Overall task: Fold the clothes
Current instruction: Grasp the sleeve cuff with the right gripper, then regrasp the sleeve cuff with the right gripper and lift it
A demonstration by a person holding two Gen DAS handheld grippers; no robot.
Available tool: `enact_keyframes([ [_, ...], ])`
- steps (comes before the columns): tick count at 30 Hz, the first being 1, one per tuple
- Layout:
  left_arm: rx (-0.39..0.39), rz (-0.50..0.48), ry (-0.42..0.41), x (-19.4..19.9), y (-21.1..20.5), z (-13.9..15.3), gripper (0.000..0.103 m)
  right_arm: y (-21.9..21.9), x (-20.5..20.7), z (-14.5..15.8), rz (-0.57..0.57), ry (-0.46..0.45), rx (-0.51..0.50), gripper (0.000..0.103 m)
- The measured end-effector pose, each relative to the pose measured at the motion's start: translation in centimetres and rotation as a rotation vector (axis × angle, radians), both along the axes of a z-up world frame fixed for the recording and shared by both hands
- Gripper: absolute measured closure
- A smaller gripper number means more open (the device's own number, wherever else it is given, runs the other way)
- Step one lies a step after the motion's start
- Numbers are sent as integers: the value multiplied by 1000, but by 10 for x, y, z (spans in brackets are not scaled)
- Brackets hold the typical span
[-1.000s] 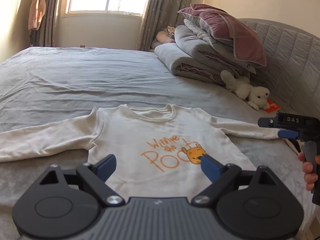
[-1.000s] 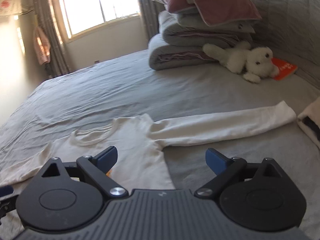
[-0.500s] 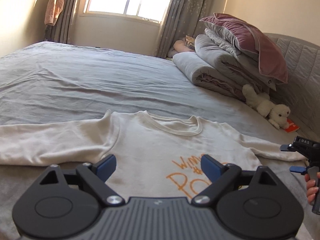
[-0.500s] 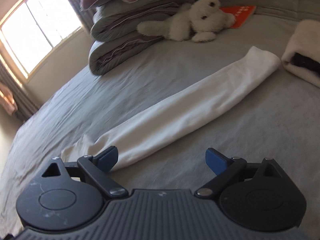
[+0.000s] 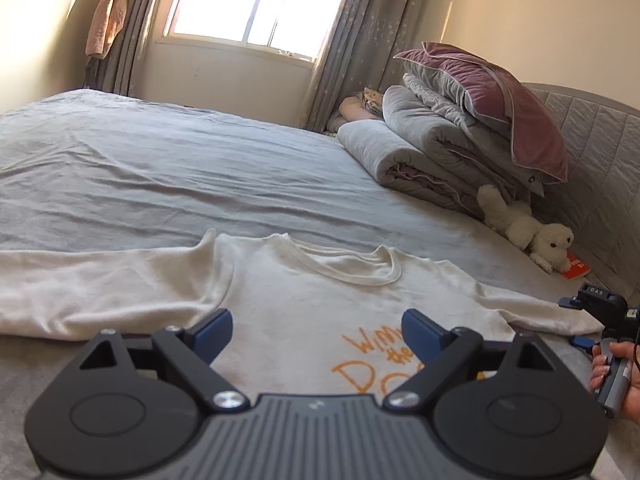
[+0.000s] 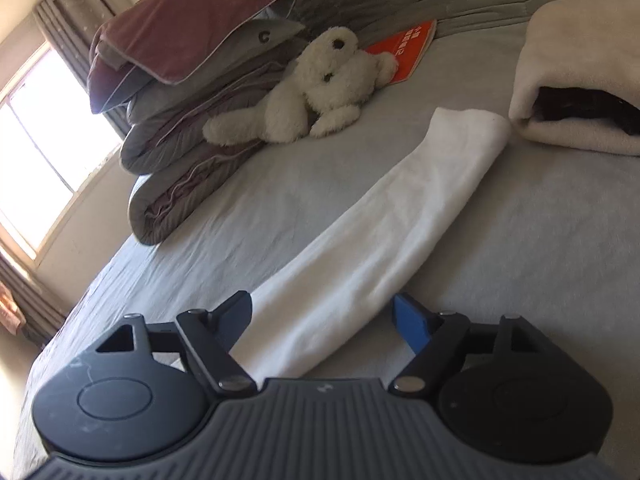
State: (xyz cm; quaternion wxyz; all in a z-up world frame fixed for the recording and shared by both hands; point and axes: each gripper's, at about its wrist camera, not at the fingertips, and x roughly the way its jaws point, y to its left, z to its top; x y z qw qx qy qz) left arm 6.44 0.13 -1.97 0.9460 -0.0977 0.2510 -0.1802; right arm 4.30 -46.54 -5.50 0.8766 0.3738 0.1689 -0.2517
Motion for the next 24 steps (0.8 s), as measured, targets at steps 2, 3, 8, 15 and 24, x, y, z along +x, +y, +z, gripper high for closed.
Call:
enact_keyframes([
  [2, 0, 0, 6, 2, -1, -2, 11, -5, 1, -1, -10, -13, 0, 26],
  [3, 1, 0, 9, 3, -2, -3, 11, -8, 1, -2, -17, -21, -1, 28],
  [8, 1, -6, 33, 5, -8, -8, 11, -16, 0, -7, -77, -59, 21, 38],
  [15, 7, -37, 55, 5, -11, -10, 11, -11, -3, 1, -77, -83, -17, 64],
  [24, 5, -53, 127, 7, -10, -12, 13, 28, -1, 41, 85, -147, -179, 89],
])
